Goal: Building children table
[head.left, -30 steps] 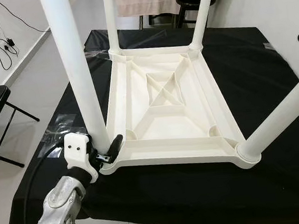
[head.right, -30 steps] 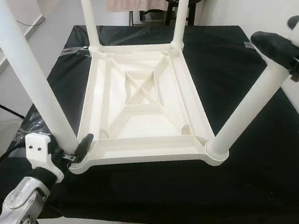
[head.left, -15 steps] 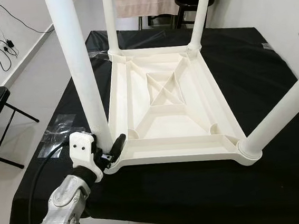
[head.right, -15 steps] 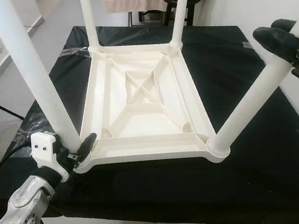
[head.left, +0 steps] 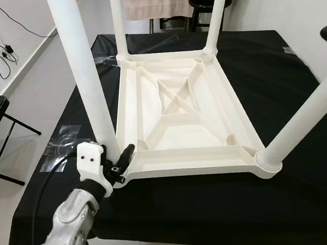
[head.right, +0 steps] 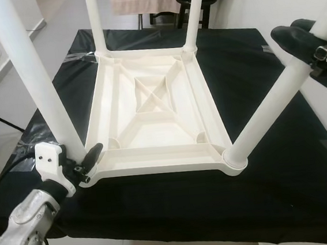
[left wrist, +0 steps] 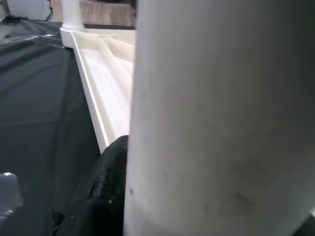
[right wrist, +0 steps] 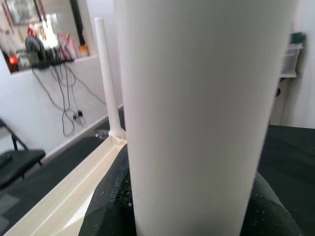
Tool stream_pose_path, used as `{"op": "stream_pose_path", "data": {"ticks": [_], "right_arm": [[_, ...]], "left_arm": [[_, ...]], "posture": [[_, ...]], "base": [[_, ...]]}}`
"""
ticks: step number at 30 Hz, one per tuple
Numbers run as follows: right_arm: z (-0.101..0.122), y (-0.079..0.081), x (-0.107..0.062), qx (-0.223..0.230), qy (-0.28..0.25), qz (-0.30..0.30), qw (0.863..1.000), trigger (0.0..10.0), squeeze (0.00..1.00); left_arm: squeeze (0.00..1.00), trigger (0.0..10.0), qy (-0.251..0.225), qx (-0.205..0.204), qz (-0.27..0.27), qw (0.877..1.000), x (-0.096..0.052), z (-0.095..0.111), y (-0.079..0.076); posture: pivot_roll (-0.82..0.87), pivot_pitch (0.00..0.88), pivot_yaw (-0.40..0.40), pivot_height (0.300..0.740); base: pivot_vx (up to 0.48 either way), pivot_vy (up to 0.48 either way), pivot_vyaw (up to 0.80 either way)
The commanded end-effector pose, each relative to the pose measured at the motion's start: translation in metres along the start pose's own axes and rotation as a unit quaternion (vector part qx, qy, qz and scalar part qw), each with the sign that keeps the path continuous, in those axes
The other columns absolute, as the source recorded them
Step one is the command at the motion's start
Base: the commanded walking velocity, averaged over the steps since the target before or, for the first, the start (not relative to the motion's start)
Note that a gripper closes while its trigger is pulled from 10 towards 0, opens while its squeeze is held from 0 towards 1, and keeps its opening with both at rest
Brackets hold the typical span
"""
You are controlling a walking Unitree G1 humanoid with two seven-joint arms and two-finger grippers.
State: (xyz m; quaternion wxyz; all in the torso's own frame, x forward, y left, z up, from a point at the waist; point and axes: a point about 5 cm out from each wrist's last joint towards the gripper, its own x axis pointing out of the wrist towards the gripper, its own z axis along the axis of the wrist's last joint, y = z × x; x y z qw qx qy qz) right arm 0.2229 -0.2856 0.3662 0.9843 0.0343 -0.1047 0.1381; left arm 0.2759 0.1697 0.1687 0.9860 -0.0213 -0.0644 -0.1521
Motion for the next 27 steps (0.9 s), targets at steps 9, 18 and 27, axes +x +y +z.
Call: {"op": "stream_pose_path", "data": {"ticks": [9, 18, 27], "right_arm": [[-0.082, -0.004, 0.035, 0.138, 0.067, -0.126, 0.98, 0.0, 0.0], [-0.151, 0.008, 0.07, 0.202, 0.125, -0.23, 0.944, 0.0, 0.0], [-0.24, 0.027, 0.103, 0.203, 0.207, -0.327, 0.899, 0.0, 0.0]], "left_arm": [[0.0, 0.0, -0.219, 0.082, 0.04, 0.971, 0.016, 0.186, 0.076], [0.0, 0.7, -0.317, 0.167, -0.065, 0.932, 0.036, 0.334, 0.043], [0.0, 4.7, -0.321, 0.154, -0.192, 0.914, 0.069, 0.406, -0.026]], "posture": [[-0.02, 0.161, -0.054, 0.74], [0.03, 0.16, -0.018, 0.74], [0.06, 0.182, 0.019, 0.74]], "base": [[0.0, 0.0, 0.0], [0.0, 0.0, 0.0], [0.0, 0.0, 0.0]]}}
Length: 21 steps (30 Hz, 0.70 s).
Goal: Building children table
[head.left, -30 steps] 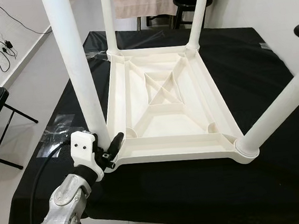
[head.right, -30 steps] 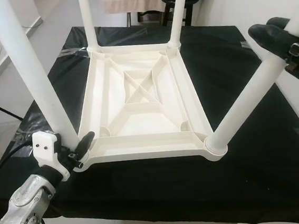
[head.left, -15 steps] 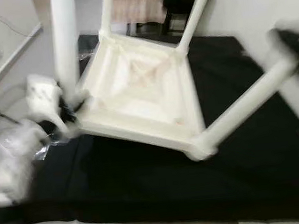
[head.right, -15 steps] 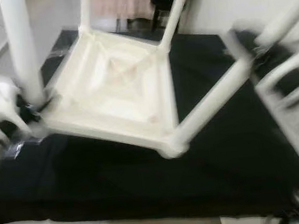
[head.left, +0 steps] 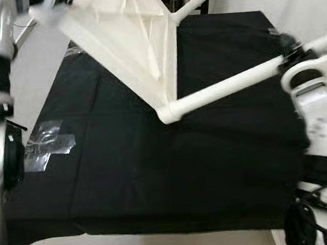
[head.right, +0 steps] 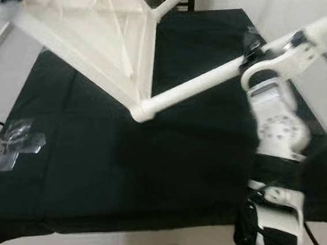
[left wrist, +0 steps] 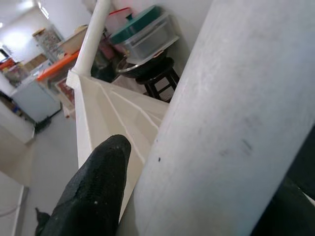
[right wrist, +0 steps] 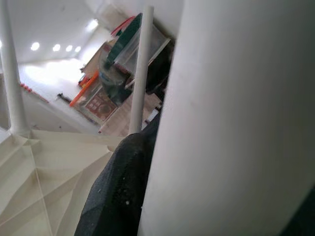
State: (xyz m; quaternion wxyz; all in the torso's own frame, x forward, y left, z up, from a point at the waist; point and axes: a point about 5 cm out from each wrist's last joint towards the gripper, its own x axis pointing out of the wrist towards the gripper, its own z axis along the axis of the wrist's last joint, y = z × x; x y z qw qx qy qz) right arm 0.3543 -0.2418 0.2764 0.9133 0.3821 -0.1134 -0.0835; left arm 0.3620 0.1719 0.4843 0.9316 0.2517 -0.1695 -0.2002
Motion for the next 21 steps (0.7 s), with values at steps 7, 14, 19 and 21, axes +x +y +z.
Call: {"op": "stream_pose_path", "data": {"ticks": [7, 14, 19, 21], "right_arm": [[-0.152, -0.13, -0.053, -0.232, 0.265, -0.27, 0.896, 10.0, 0.0], [-0.161, -0.156, -0.071, -0.251, 0.268, -0.318, 0.874, 10.0, 0.0], [-0.157, -0.167, -0.074, -0.285, 0.249, -0.344, 0.86, 10.0, 0.57], [-0.154, -0.173, -0.077, -0.315, 0.232, -0.363, 0.846, 10.0, 1.0]], "left_arm": [[1.0, 10.0, -0.286, -0.141, -0.117, 0.94, -0.005, 0.133, -0.019], [1.0, 10.0, -0.253, -0.184, -0.197, 0.929, 0.008, 0.109, -0.036], [0.0, 10.0, -0.235, -0.194, -0.26, 0.916, 0.001, 0.097, -0.035], [0.0, 10.0, -0.234, -0.204, -0.298, 0.903, -0.007, 0.093, -0.033]], "posture": [[0.1, 0.24, 0.077, 0.74], [0.11, 0.275, 0.076, 0.74], [0.12, 0.287, 0.068, 0.74], [0.12, 0.293, 0.056, 0.74]], "base": [[0.0, 0.0, 0.0], [0.0, 0.0, 0.0], [0.0, 0.0, 0.0], [0.0, 0.0, 0.0]]}}
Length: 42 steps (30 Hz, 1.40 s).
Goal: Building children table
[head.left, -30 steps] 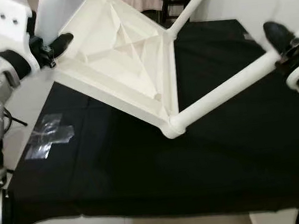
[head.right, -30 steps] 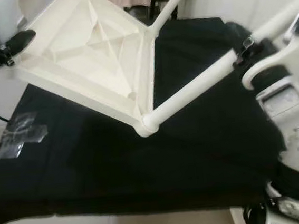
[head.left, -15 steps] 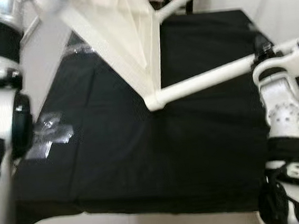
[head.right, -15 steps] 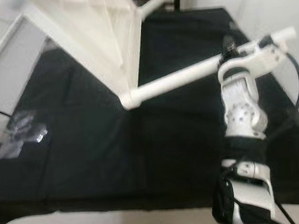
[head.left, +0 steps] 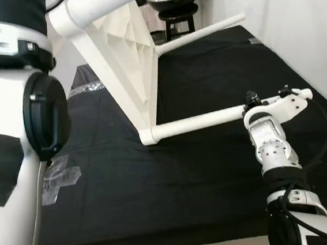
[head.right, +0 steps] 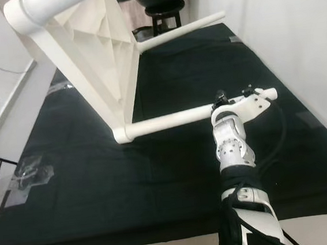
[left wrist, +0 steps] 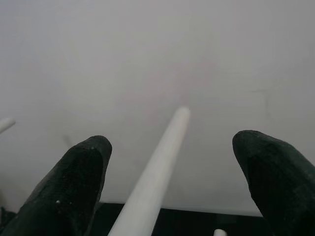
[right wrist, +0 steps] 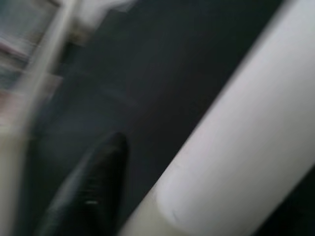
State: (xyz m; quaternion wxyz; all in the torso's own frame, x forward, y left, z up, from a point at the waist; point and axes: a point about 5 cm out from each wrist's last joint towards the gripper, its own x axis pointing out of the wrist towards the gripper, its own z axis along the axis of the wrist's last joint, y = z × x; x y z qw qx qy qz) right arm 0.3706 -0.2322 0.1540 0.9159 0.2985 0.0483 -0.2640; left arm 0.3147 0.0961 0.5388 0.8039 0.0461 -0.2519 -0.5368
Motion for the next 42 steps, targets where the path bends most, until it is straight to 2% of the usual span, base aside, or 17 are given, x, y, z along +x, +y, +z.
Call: {"op": "stream_pose_path", "data": {"ticks": [1, 2, 6, 7, 10, 15, 18, 19, 23, 25, 26, 27, 30, 32, 33, 37, 42], "right_arm": [[-0.089, -0.097, -0.019, -0.234, 0.135, -0.164, 0.949, 10.0, 1.0], [-0.089, -0.097, -0.019, -0.234, 0.135, -0.164, 0.949, 10.0, 1.0], [-0.088, -0.101, -0.021, -0.257, 0.118, -0.184, 0.941, 10.0, 1.0], [-0.084, -0.1, -0.021, -0.267, 0.103, -0.181, 0.941, 10.0, 1.0], [-0.074, -0.097, -0.019, -0.287, 0.069, -0.171, 0.94, 10.0, 1.0], [-0.061, -0.09, -0.02, -0.308, 0.023, -0.15, 0.939, 10.0, 1.0], [-0.028, -0.078, -0.031, -0.325, -0.065, -0.117, 0.936, 10.0, 1.0], [-0.028, -0.078, -0.031, -0.325, -0.065, -0.117, 0.936, 10.0, 1.0], [0.0, -0.073, -0.042, -0.329, -0.122, -0.1, 0.931, 10.0, 1.0], [0.0, -0.073, -0.042, -0.329, -0.122, -0.1, 0.931, 10.0, 1.0], [0.011, -0.07, -0.045, -0.331, -0.141, -0.094, 0.928, 10.0, 1.0], [0.011, -0.07, -0.045, -0.331, -0.141, -0.094, 0.928, 10.0, 1.0], [0.031, -0.062, -0.054, -0.34, -0.181, -0.075, 0.92, 10.0, 1.0], [0.037, -0.057, -0.057, -0.333, -0.19, -0.066, 0.921, 10.0, 1.0], [0.04, -0.054, -0.059, -0.311, -0.181, -0.066, 0.93, 10.0, 1.0], [0.046, -0.043, -0.065, -0.299, -0.173, -0.039, 0.938, 10.0, 1.0], [0.048, -0.038, -0.07, -0.283, -0.172, -0.03, 0.943, 10.0, 1.0]], "left_arm": [[0.0, 10.0, -0.009, -0.006, -0.017, 1.0, -0.015, 0.008, 0.001], [0.0, 10.0, -0.009, -0.006, -0.017, 1.0, -0.015, 0.008, 0.001], [0.0, 10.0, -0.008, -0.021, -0.058, 0.998, -0.034, 0.003, -0.008], [0.0, 10.0, -0.008, -0.026, -0.067, 0.997, -0.041, 0.001, -0.01], [0.0, 10.0, -0.009, -0.032, -0.07, 0.997, -0.05, -0.001, -0.013], [0.0, 10.0, -0.013, -0.033, -0.069, 0.997, -0.057, -0.002, -0.015], [0.0, 10.0, -0.015, -0.039, -0.078, 0.996, -0.068, -0.004, -0.022], [0.0, 10.0, -0.015, -0.039, -0.078, 0.996, -0.068, -0.004, -0.022], [0.0, 10.0, -0.016, -0.045, -0.08, 0.996, -0.074, -0.007, -0.026], [0.0, 10.0, -0.016, -0.045, -0.08, 0.996, -0.074, -0.007, -0.026], [0.0, 10.0, -0.02, -0.048, -0.078, 0.996, -0.076, -0.008, -0.026], [0.0, 10.0, -0.02, -0.048, -0.078, 0.996, -0.076, -0.008, -0.026], [0.0, 10.0, -0.028, -0.054, -0.069, 0.996, -0.083, -0.011, -0.029], [0.0, 10.0, -0.031, -0.056, -0.063, 0.996, -0.085, -0.012, -0.028], [0.0, 10.0, -0.036, -0.057, -0.056, 0.996, -0.087, -0.013, -0.028], [0.0, 10.0, -0.049, -0.053, -0.041, 0.997, -0.094, -0.013, -0.028], [0.0, 10.0, -0.056, -0.045, -0.031, 0.997, -0.099, -0.01, -0.028]], "posture": [[0.12, 0.293, 0.056, 0.74], [0.12, 0.293, 0.056, 0.74], [0.1, 0.299, 0.036, 0.74], [0.09, 0.302, 0.023, 0.74], [0.08, 0.303, 0.015, 0.74], [0.07, 0.308, 0.001, 0.74], [0.05, 0.31, -0.007, 0.74], [0.05, 0.31, -0.007, 0.74], [0.04, 0.311, -0.007, 0.74], [0.04, 0.311, -0.007, 0.74], [0.03, 0.309, -0.005, 0.74], [0.03, 0.309, -0.005, 0.74], [0.02, 0.306, -0.003, 0.74], [0.01, 0.302, -0.002, 0.74], [0.01, 0.301, -0.001, 0.74], [0.01, 0.295, -0.009, 0.74], [0.0, 0.292, -0.011, 0.74]], "base": [[0.0, 0.0, 0.0], [0.0, 0.0, 0.0], [0.0, 0.0, 0.0], [0.0, 0.0, 0.0], [0.0, 0.0, 0.0], [0.0, 0.0, 0.0], [0.0, 0.0, 0.0], [0.0, 0.0, 0.0], [0.0, 0.0, 0.0], [0.0, 0.0, 0.0], [0.0, 0.0, 0.0], [0.0, 0.0, 0.0], [0.0, 0.0, 0.0], [0.0, 0.0, 0.0], [0.0, 0.0, 0.0], [0.0, 0.0, 0.0], [0.0, 0.0, 0.0]]}}
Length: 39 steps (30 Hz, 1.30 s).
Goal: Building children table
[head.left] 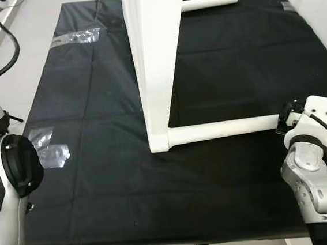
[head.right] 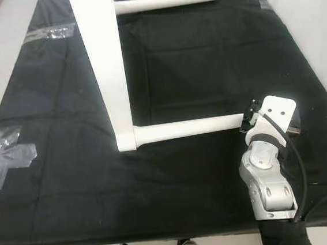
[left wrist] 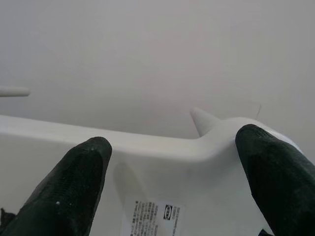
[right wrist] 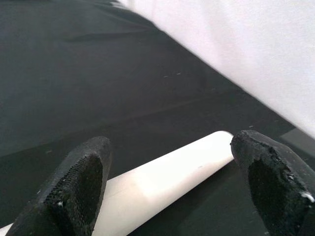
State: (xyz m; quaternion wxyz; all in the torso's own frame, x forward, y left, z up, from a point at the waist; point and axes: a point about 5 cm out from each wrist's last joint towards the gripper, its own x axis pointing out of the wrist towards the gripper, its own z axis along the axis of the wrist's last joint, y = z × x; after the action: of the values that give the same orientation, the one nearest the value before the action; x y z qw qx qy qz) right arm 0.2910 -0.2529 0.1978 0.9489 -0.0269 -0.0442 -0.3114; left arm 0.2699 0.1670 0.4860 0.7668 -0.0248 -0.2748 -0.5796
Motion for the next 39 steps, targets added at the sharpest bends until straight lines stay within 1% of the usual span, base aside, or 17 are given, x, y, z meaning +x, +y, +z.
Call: {"op": "stream_pose_path", "data": {"ticks": [1, 3, 4, 5, 8, 14, 17, 19, 21, 22, 24, 25, 26, 29, 32, 34, 39], "right_arm": [[0.002, 0.001, -0.005, 0.016, 0.007, 0.011, 1.0, 10.0, 1.0], [0.012, 0.005, -0.007, 0.028, -0.009, 0.029, 0.999, 10.0, 1.0], [0.031, 0.01, -0.005, 0.008, -0.064, 0.055, 0.996, 10.0, 1.0], [0.031, 0.01, -0.005, 0.008, -0.064, 0.055, 0.996, 10.0, 1.0], [0.055, 0.012, 0.001, -0.013, -0.125, 0.078, 0.989, 10.0, 1.0], [0.064, 0.017, 0.005, -0.037, -0.144, 0.118, 0.982, 10.0, 1.0], [0.072, 0.027, 0.012, -0.037, -0.157, 0.158, 0.974, 10.0, 0.83], [0.075, 0.03, 0.013, -0.04, -0.166, 0.17, 0.971, 10.0, 0.76], [0.077, 0.032, 0.014, -0.042, -0.171, 0.177, 0.968, 10.0, 0.76], [0.08, 0.037, 0.017, -0.045, -0.177, 0.186, 0.965, 10.0, 0.29], [0.08, 0.037, 0.017, -0.045, -0.177, 0.186, 0.965, 10.0, 0.29], [0.083, 0.042, 0.02, -0.051, -0.182, 0.196, 0.962, 10.0, 0.0], [0.083, 0.048, 0.022, -0.059, -0.183, 0.206, 0.959, 10.0, 0.0], [0.082, 0.054, 0.023, -0.063, -0.184, 0.215, 0.957, 10.0, 0.0], [0.077, 0.072, 0.019, -0.068, -0.182, 0.25, 0.949, 10.0, 0.0], [0.076, 0.079, 0.015, -0.082, -0.191, 0.275, 0.939, 10.0, 0.0], [0.076, 0.082, 0.014, -0.104, -0.201, 0.288, 0.93, 10.0, 0.0]], "left_arm": [[0.0, 10.0, 0.007, 0.024, 0.01, 1.0, -0.007, 0.009, -0.003], [0.0, 10.0, 0.001, 0.04, 0.014, 0.999, -0.01, 0.018, -0.005], [0.0, 10.0, -0.011, 0.074, 0.016, 0.997, -0.012, 0.036, -0.01], [0.0, 10.0, -0.011, 0.074, 0.016, 0.997, -0.012, 0.036, -0.01], [0.0, 10.0, -0.036, 0.141, 0.026, 0.989, -0.016, 0.069, -0.024], [0.0, 10.0, -0.033, 0.149, 0.053, 0.987, -0.028, 0.068, -0.031], [0.0, 10.0, -0.014, 0.12, 0.121, 0.985, -0.055, 0.034, -0.029], [0.0, 10.0, -0.012, 0.103, 0.144, 0.984, -0.064, 0.021, -0.028], [0.0, 10.0, -0.01, 0.092, 0.159, 0.983, -0.07, 0.013, -0.028], [0.0, 10.0, 0.008, 0.08, 0.194, 0.978, -0.082, -0.011, -0.026], [0.0, 10.0, 0.008, 0.08, 0.194, 0.978, -0.082, -0.011, -0.026], [0.0, 10.0, 0.025, 0.073, 0.229, 0.971, -0.092, -0.036, -0.027], [0.0, 10.0, 0.034, 0.061, 0.263, 0.962, -0.1, -0.058, -0.03], [0.0, 10.0, 0.036, 0.046, 0.293, 0.954, -0.106, -0.076, -0.034], [0.0, 10.0, 0.06, -0.008, 0.327, 0.943, -0.113, -0.119, -0.054], [0.0, 10.0, 0.056, -0.063, 0.303, 0.949, -0.108, -0.137, -0.064], [0.0, 10.0, 0.06, -0.108, 0.28, 0.952, -0.102, -0.156, -0.078]], "posture": [[0.0, 0.289, -0.015, 0.74], [-0.01, 0.288, -0.014, 0.74], [-0.01, 0.279, -0.014, 0.74], [-0.01, 0.279, -0.014, 0.74], [0.0, 0.271, -0.018, 0.74], [0.0, 0.255, -0.03, 0.74], [0.02, 0.228, -0.048, 0.74], [0.02, 0.228, -0.048, 0.74], [0.02, 0.228, -0.048, 0.74], [0.03, 0.212, -0.056, 0.74], [0.03, 0.212, -0.056, 0.74], [0.04, 0.201, -0.065, 0.74], [0.06, 0.183, -0.068, 0.74], [0.06, 0.183, -0.068, 0.74], [0.07, 0.159, -0.07, 0.74], [0.07, 0.143, -0.07, 0.74], [0.06, 0.14, -0.069, 0.74]], "base": [[0.0, 0.0, 0.0], [0.0, 0.0, 0.0], [0.0, 0.0, 0.0], [0.0, 0.0, 0.0], [0.0, 0.0, 0.0], [0.0, 0.0, 0.0], [0.0, 0.0, 0.0], [0.0, 0.0, 0.0], [0.0, 0.0, 0.0], [0.0, 0.0, 0.0], [0.0, 0.0, 0.0], [0.0, 0.0, 0.0], [0.0, 0.0, 0.0], [0.0, 0.0, 0.0], [0.0, 0.0, 0.0], [0.0, 0.0, 0.0], [0.0, 0.0, 0.0]]}}
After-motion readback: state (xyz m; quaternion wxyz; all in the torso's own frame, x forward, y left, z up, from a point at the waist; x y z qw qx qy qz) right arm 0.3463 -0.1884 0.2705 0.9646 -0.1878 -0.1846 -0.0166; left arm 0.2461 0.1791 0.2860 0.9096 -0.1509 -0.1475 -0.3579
